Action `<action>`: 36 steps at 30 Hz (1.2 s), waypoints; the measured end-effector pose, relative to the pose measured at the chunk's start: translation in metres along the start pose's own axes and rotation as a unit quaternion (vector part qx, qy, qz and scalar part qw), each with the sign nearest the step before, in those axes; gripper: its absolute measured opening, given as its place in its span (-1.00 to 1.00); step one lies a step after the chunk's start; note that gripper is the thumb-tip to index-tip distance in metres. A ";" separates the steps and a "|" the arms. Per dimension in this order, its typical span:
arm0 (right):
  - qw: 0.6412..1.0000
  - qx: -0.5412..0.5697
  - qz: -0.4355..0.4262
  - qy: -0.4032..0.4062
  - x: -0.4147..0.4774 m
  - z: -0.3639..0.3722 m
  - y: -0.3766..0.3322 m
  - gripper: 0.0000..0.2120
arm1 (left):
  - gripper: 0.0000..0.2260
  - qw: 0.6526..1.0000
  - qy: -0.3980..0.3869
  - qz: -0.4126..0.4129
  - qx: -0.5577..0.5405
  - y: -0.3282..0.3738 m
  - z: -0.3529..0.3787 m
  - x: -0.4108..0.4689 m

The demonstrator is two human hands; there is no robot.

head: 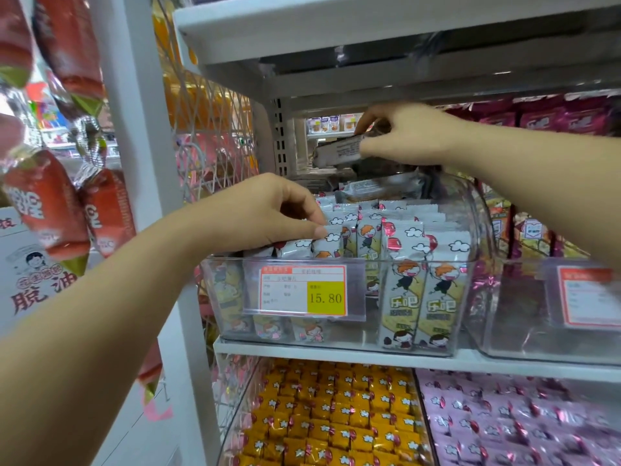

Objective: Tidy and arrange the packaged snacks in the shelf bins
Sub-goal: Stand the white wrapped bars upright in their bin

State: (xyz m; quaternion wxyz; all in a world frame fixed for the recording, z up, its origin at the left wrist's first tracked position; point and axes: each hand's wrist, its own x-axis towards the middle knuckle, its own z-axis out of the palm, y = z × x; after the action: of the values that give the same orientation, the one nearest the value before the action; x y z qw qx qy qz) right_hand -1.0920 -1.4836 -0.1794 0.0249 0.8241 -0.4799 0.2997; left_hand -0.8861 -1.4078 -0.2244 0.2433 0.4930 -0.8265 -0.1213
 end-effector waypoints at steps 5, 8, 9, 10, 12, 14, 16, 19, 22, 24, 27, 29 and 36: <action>0.996 0.028 -0.043 0.074 -0.023 -0.014 -0.018 -0.70 | -0.91 1.000 0.015 -0.006 0.023 0.002 -0.001 -0.001; 0.993 0.053 -0.048 0.089 -0.035 -0.020 -0.025 -0.77 | -0.88 0.995 0.085 -0.007 0.056 0.002 -0.002 0.000; 0.993 0.057 -0.050 0.086 -0.038 -0.021 -0.026 -0.77 | -0.84 0.988 0.133 -0.006 0.072 0.002 -0.002 0.001; 0.994 0.059 -0.051 0.082 -0.040 -0.023 -0.028 -0.76 | -0.78 0.979 0.186 -0.004 0.087 0.003 -0.003 0.002; 0.994 0.049 -0.052 0.081 -0.043 -0.025 -0.031 -0.66 | -0.68 0.962 0.259 0.017 0.085 0.008 -0.003 0.002; 0.995 0.041 -0.047 0.080 -0.046 -0.026 -0.035 -0.58 | -0.63 0.961 0.266 0.052 0.051 0.017 -0.002 0.002; 0.995 0.043 -0.048 0.074 -0.047 -0.028 -0.039 -0.60 | -0.63 0.967 0.242 0.074 0.026 0.023 0.000 0.003; 0.996 0.041 -0.054 0.064 -0.050 -0.032 -0.042 -0.63 | -0.70 0.970 0.225 0.094 0.000 0.026 0.002 0.006; 0.996 0.046 -0.056 0.046 -0.053 -0.037 -0.042 -0.57 | -0.66 0.969 0.225 0.096 -0.013 0.025 0.003 0.006; 0.998 0.041 -0.054 0.015 -0.054 -0.041 -0.040 -0.55 | -0.62 0.969 0.224 0.098 -0.032 0.025 0.002 0.004; 0.997 0.044 -0.046 -0.051 -0.054 -0.047 -0.038 -0.68 | -0.61 0.965 0.234 0.109 -0.051 0.027 0.002 0.003; 0.996 0.041 -0.042 -0.063 -0.053 -0.049 -0.037 -0.58 | -0.58 0.958 0.257 0.114 -0.061 0.029 0.000 0.001; 0.996 0.021 -0.023 -0.078 -0.051 -0.031 -0.037 -0.60 | -0.46 0.959 0.204 0.134 -0.144 0.024 -0.004 -0.016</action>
State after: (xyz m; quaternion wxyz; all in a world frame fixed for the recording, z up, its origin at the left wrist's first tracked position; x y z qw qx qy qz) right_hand -1.0956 -1.4136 -0.1712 -0.0234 0.8559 -0.4551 0.2443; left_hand -0.8961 -1.3819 -0.2149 0.4895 0.3516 -0.7914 -0.1024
